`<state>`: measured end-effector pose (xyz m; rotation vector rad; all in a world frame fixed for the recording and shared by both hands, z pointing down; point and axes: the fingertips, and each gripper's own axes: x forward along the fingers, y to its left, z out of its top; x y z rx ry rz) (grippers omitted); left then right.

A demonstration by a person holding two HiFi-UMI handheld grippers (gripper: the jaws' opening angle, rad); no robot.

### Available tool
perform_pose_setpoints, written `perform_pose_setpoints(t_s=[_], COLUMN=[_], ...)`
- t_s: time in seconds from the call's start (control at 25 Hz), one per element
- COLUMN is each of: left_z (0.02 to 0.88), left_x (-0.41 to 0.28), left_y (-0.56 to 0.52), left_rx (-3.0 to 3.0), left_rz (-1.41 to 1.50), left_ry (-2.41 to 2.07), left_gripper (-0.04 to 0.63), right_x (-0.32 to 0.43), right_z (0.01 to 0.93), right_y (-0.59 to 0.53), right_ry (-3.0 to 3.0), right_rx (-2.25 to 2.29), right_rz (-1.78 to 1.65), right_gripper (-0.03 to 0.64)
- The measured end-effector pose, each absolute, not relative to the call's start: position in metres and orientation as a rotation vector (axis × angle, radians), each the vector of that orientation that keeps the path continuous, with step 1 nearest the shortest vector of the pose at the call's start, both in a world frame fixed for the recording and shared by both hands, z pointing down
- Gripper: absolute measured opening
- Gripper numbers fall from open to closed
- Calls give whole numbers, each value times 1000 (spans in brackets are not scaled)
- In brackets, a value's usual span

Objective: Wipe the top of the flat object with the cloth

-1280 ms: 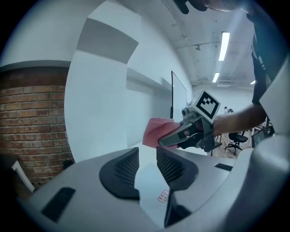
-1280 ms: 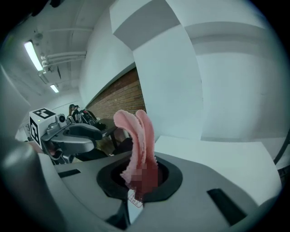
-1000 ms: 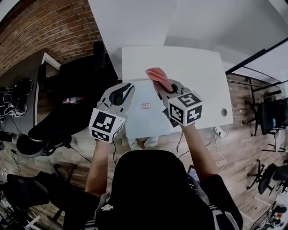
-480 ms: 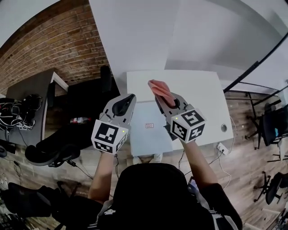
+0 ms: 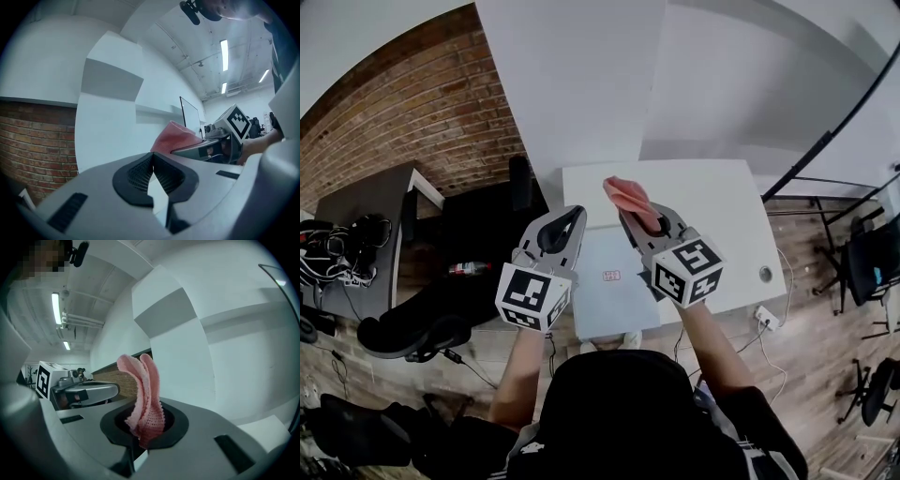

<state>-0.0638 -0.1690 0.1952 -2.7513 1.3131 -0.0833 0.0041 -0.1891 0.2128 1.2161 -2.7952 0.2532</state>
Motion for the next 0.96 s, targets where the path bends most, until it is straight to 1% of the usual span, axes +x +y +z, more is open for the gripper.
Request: perform_pose_setpoints(t_s=[0.96], left_z=[183], left_x=[-48], left_y=[-169], left_rx=[-2760], left_rz=[-7], left_ry=[1317], left_gripper=[13], right_x=[18], right_z=[207], right_y=[-189], right_ry=[-2823], right_rx=[1219], right_rz=[264], right_gripper=[48])
